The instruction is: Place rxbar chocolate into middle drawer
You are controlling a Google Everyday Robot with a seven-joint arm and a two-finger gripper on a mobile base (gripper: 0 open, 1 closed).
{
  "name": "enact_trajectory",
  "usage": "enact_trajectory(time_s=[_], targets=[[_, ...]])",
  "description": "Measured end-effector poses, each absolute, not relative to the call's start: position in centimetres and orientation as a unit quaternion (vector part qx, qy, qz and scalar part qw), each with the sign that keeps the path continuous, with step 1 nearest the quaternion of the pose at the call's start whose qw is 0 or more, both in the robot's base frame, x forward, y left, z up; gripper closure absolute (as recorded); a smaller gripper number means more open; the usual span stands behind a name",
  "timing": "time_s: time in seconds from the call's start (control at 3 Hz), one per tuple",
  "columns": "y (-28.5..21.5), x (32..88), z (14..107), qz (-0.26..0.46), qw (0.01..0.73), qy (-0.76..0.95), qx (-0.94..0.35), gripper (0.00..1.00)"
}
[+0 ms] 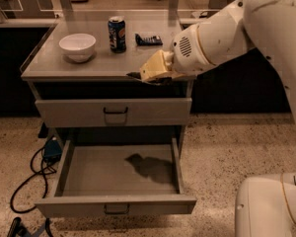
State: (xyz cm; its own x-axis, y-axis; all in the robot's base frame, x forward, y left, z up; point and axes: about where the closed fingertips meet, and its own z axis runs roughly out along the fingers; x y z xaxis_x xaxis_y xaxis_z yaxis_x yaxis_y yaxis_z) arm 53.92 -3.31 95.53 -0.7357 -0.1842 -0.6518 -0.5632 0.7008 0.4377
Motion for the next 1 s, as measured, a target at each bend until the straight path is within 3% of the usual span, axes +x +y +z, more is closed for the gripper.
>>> enact_trajectory(time_s=[0.33,1.0], targets=[[-4.4,52.9,91.7,0.335,0.281,0.877,-0.199,1.0],[-9.7,43.0,75.3,0.379,0.184,0.899,-0.122,1.0]])
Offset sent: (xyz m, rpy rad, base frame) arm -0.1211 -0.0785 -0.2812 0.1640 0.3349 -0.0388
